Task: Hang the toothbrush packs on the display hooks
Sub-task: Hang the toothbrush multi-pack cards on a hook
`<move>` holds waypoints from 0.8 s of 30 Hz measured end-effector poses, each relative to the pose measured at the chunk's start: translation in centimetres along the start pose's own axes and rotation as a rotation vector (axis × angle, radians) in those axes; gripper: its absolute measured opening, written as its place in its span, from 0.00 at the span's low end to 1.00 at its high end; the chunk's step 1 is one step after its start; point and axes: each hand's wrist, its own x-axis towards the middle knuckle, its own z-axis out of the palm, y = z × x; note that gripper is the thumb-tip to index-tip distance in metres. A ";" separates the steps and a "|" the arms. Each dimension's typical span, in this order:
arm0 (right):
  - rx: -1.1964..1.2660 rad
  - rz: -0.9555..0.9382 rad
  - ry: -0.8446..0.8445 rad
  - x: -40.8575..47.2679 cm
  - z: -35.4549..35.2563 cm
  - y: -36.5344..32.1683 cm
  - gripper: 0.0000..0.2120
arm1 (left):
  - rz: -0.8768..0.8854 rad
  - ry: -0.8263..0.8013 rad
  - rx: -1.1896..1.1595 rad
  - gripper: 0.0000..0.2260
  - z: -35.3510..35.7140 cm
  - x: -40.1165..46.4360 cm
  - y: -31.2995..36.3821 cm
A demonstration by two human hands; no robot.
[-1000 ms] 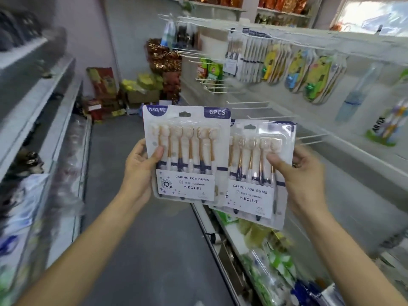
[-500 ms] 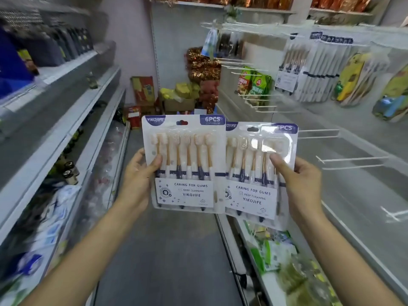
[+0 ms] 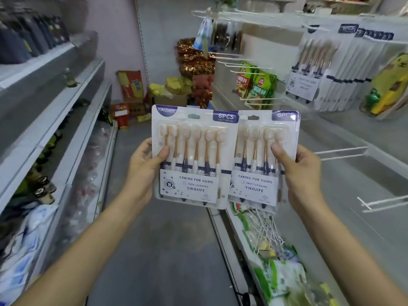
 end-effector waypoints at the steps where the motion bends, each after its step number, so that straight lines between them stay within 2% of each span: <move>1: -0.013 -0.011 0.004 0.8 0.5 0.3 0.05 | -0.006 -0.014 -0.002 0.10 0.0 1.3 -0.3; 7: -0.059 -0.034 0.127 5.5 3.7 2.0 0.05 | -0.095 -0.115 -0.043 0.12 -0.5 10.6 -2.4; 14: -0.100 -0.090 0.356 10.4 8.3 2.4 0.01 | -0.150 -0.328 -0.052 0.15 -0.1 22.4 -3.4; 21: -0.141 -0.138 0.528 12.8 11.8 2.5 0.06 | -0.164 -0.528 -0.080 0.11 1.6 30.3 -3.7; 24: -0.151 -0.161 0.580 13.7 12.2 1.9 0.06 | -0.185 -0.599 -0.113 0.16 2.7 32.2 -4.3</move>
